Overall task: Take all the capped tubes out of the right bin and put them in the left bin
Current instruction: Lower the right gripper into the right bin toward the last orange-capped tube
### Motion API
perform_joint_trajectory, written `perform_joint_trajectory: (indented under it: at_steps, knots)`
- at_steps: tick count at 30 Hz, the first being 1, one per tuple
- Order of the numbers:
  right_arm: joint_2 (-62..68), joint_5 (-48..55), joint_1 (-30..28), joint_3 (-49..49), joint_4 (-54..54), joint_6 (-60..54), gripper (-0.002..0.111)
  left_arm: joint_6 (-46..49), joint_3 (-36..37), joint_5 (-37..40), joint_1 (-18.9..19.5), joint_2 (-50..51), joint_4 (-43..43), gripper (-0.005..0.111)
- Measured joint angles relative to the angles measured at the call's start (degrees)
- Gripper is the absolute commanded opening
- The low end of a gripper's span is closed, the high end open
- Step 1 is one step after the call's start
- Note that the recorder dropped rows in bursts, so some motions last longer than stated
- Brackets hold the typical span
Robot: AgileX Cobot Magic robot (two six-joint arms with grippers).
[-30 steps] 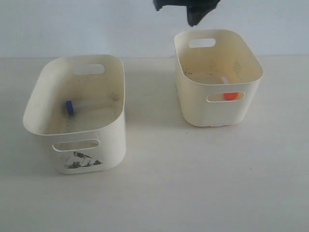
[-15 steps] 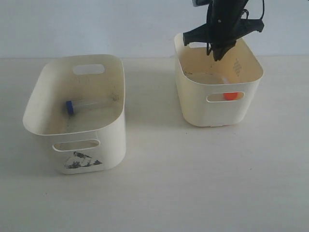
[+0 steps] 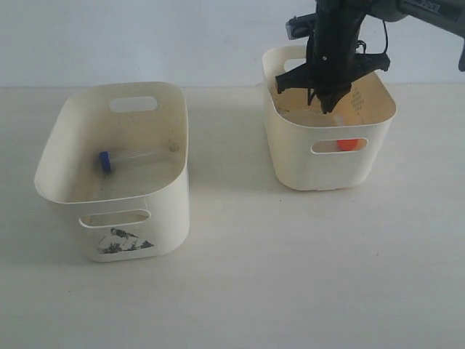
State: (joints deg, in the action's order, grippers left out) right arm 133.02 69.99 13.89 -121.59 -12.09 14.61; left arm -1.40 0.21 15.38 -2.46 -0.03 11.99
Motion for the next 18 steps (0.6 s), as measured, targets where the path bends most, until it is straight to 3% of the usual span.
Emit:
perform_joint_trajectory:
  at_steps: [18]
  knots:
    - [0.71, 0.00, 0.00, 0.00, 2.06, 1.50, 0.001, 0.00, 0.00, 0.00, 0.00, 0.00, 0.00, 0.004]
